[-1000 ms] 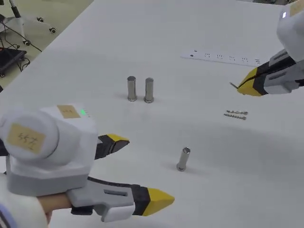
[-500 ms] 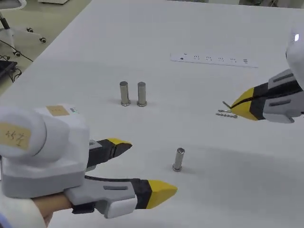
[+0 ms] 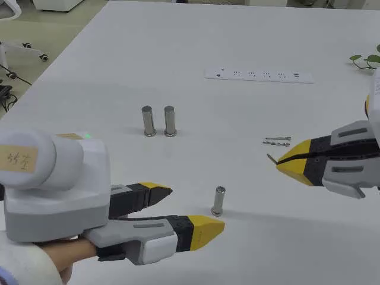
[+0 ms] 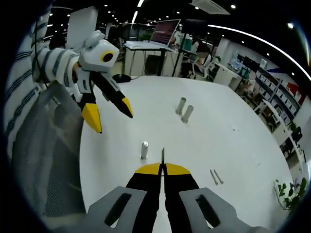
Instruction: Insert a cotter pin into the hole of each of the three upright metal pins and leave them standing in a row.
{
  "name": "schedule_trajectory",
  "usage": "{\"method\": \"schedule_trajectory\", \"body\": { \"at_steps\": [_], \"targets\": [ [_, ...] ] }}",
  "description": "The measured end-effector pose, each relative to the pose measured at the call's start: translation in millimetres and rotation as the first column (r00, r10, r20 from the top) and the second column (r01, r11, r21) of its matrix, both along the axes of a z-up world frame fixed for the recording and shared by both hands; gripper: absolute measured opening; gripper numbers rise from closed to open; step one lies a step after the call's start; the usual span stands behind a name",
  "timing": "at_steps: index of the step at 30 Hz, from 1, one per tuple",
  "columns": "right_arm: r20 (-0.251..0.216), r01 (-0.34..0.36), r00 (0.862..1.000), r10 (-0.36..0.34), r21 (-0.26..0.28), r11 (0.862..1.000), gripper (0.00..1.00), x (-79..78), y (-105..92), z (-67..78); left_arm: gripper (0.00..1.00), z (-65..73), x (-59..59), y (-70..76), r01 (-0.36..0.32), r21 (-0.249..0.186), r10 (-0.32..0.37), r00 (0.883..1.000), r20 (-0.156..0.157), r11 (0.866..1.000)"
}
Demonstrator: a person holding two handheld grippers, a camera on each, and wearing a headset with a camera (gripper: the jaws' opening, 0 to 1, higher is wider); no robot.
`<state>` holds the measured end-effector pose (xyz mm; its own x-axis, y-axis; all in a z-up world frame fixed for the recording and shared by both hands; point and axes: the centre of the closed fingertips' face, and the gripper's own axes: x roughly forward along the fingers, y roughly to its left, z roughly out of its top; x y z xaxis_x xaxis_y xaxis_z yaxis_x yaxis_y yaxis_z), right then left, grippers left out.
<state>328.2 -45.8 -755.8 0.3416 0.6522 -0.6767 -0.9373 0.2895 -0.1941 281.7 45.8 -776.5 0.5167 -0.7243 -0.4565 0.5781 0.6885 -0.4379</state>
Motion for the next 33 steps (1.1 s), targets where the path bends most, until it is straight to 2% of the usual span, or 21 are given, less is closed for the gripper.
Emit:
{"method": "schedule_trajectory", "body": {
  "at_steps": [3, 7, 10, 13, 18, 25, 33],
  "targets": [
    [0.002, -0.006, 1.000, 0.006, 0.013, 1.000, 0.02, -9.7, 2.6, -4.7, 0.52, 0.9, -1.1, -4.4, 0.001, -0.023, -0.002, 1.000, -0.023, 1.000],
    [0.003, -0.006, 1.000, 0.005, 0.034, 0.999, 0.02, -17.5, 5.6, -6.6, 0.45, -0.1, -5.7, -11.6, 0.009, -0.054, -0.014, 0.997, -0.082, 0.998],
    [0.005, -0.007, 1.000, 0.006, 0.044, 0.999, 0.02, -24.7, 8.3, -7.0, 0.44, 0.1, -6.5, -15.7, 0.012, -0.065, -0.018, 0.996, -0.093, 0.998],
    [0.010, -0.014, 1.000, 0.014, 0.048, 0.999, 0.02, -30.9, 10.2, -8.3, 0.42, -1.6, -9.0, -20.4, 0.017, -0.075, -0.027, 0.992, -0.127, 0.997],
    [0.015, -0.029, 0.999, 0.029, 0.043, 0.999, 0.02, -41.1, 12.5, -14.3, 0.37, -0.3, -11.3, -28.1, 0.031, -0.100, -0.046, 0.987, -0.152, 0.995],
    [0.033, -0.063, 0.997, 0.063, 0.020, 0.998, 0.02, -51.0, 17.2, -22.6, 0.33, 2.0, -9.9, -35.2, 0.041, -0.117, -0.060, 0.984, -0.165, 0.992],
    [0.086, -0.100, 0.991, 0.102, -0.030, 0.995, 0.02, -55.8, 20.9, -27.7, 0.25, 5.3, -10.2, -46.0, 0.061, -0.142, -0.086, 0.979, -0.183, 0.988]
  ]
}}
